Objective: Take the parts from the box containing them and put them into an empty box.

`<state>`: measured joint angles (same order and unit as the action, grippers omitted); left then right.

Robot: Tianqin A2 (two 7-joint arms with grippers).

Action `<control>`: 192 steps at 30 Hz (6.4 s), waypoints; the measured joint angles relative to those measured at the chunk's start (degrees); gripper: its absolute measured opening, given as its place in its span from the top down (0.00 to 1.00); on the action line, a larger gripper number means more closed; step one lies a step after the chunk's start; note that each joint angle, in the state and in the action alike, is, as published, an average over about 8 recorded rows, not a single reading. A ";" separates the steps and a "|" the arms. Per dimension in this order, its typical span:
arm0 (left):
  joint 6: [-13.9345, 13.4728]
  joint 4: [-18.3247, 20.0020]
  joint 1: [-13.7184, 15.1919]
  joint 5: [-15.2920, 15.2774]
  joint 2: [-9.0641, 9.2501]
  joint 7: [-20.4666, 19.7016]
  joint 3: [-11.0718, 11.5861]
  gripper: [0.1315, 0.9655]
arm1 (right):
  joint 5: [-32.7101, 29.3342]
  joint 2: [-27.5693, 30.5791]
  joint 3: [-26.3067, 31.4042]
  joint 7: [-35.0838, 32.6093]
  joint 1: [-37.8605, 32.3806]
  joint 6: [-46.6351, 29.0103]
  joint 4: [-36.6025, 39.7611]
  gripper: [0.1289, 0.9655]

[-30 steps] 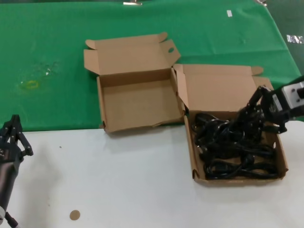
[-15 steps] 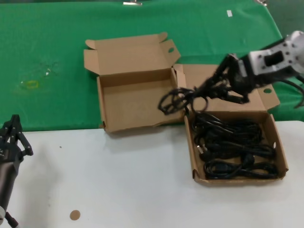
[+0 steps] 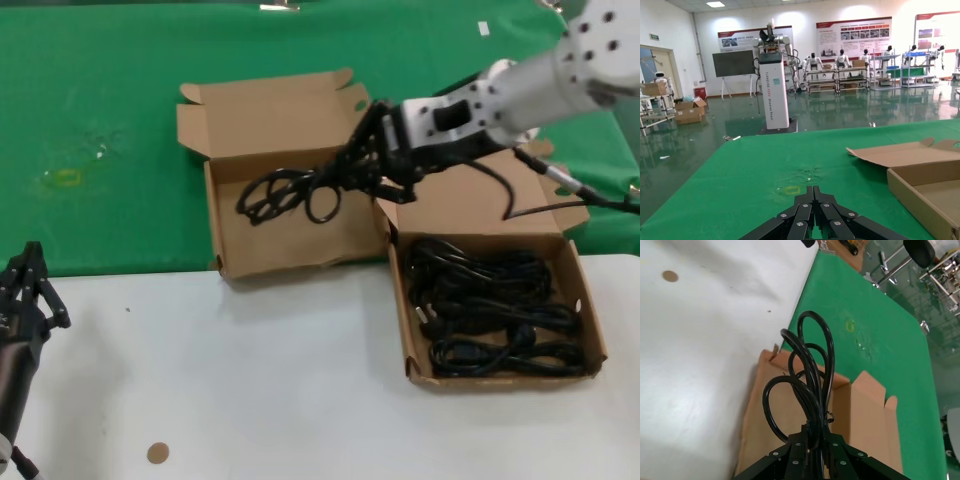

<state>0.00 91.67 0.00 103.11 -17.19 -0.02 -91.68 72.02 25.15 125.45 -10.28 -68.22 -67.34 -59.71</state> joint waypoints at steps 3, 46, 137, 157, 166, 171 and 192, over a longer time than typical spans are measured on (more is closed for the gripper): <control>0.00 0.00 0.00 0.00 0.00 0.00 0.00 0.98 | -0.94 -2.37 0.81 -1.02 -0.36 2.27 2.15 0.93; 0.00 0.00 0.00 0.00 0.00 0.00 0.00 0.98 | -2.84 -17.83 2.73 -19.98 -5.58 19.95 34.98 0.94; 0.00 0.00 0.00 0.01 0.00 0.02 0.00 0.17 | 16.01 -8.79 -18.89 2.04 40.93 47.71 -13.59 0.00; 0.00 0.00 0.00 0.02 0.00 0.00 0.00 0.00 | 26.07 -8.24 -28.82 7.51 59.12 60.76 -25.84 0.00; 0.00 0.00 0.00 0.02 0.00 0.01 0.00 0.00 | 29.57 -8.05 -32.26 9.45 65.44 65.34 -30.08 0.00; 0.00 0.00 0.00 0.02 0.00 0.03 0.00 0.00 | 29.84 -8.03 -32.52 9.59 65.91 65.68 -30.41 0.00; 0.00 0.00 0.00 0.02 0.00 0.01 0.00 0.00 | 29.85 -8.03 -32.53 9.59 65.93 65.70 -30.42 0.00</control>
<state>0.00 91.67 0.00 103.13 -17.19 -0.01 -91.67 101.87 17.12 92.92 -0.69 -2.29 -1.64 -90.13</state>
